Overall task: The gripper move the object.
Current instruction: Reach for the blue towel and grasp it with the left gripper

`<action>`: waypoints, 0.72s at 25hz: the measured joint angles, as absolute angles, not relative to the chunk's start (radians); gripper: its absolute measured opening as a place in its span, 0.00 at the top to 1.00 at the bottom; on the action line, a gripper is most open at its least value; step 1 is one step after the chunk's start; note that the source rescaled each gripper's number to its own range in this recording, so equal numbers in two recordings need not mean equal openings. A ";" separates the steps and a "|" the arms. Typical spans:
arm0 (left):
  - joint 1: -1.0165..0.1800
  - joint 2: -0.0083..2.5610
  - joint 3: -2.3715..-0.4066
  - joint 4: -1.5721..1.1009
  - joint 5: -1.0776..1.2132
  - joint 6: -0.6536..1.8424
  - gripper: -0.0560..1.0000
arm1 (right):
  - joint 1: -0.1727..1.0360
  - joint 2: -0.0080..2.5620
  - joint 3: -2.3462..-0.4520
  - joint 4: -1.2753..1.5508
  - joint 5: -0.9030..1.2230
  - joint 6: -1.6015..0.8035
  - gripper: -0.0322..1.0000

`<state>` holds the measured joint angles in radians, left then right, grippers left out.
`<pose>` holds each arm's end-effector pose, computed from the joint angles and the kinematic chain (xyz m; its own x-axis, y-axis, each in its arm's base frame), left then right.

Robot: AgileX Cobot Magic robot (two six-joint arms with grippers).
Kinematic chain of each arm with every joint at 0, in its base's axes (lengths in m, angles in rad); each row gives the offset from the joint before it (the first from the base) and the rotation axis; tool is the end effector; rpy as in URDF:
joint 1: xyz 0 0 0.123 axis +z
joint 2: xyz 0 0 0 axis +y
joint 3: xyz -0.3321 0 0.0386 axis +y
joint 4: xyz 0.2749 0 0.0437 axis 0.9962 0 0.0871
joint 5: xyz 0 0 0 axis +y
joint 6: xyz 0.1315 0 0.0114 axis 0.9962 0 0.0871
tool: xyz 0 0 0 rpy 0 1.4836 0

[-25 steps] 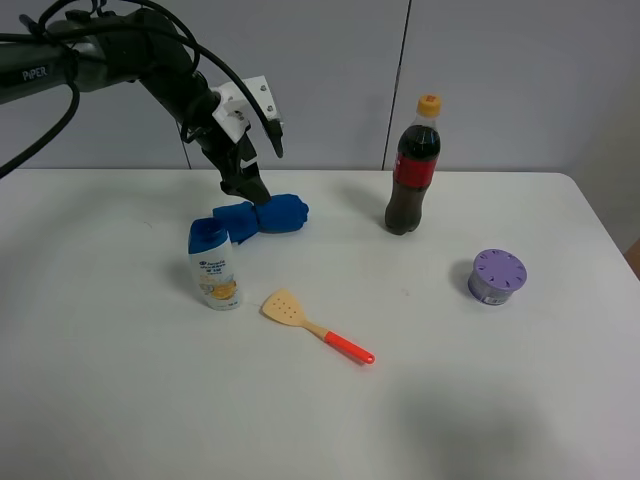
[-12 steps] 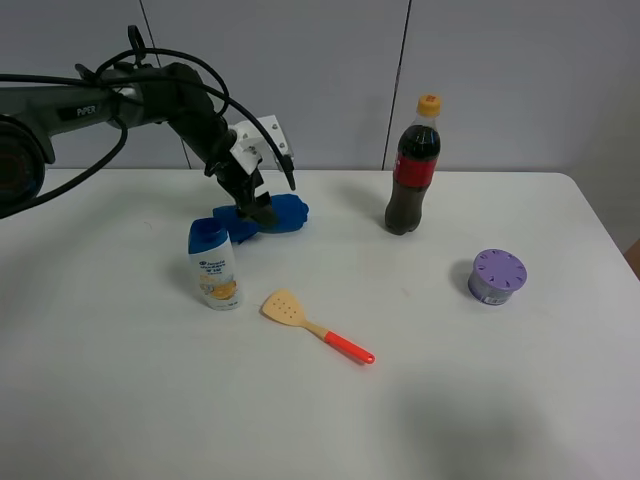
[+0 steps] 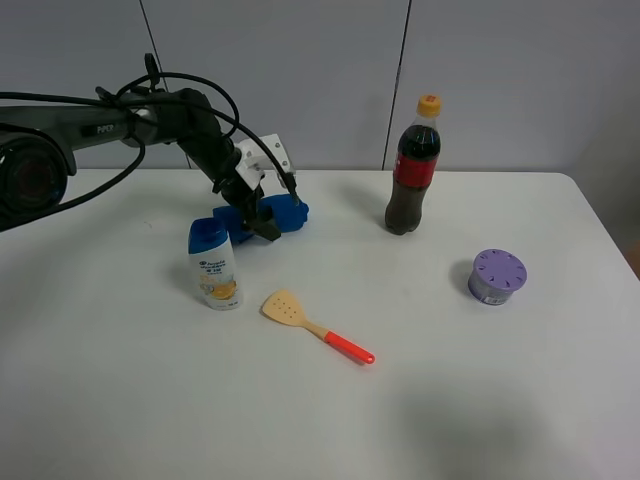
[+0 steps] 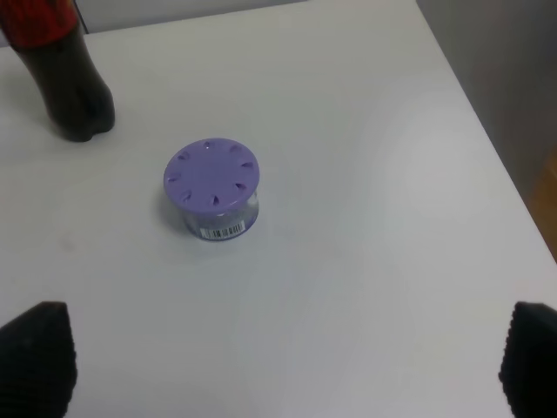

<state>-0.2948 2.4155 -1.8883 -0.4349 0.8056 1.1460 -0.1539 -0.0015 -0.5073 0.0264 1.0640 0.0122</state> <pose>0.5427 -0.2067 0.0970 -0.3142 0.8333 -0.4549 0.9173 0.3900 0.0809 0.0048 0.0023 0.2736 -0.4422 0.0939 -0.8920 0.1440 0.9890 0.0327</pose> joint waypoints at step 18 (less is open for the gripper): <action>-0.295 2.430 -1.890 -0.439 0.757 1.159 0.95 | -0.154 -0.002 -0.507 0.026 1.064 0.012 0.00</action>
<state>-0.2948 2.4299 -1.8904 -0.4395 0.7572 1.1585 -0.1539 -0.0015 -0.5073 0.0264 1.0640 0.0122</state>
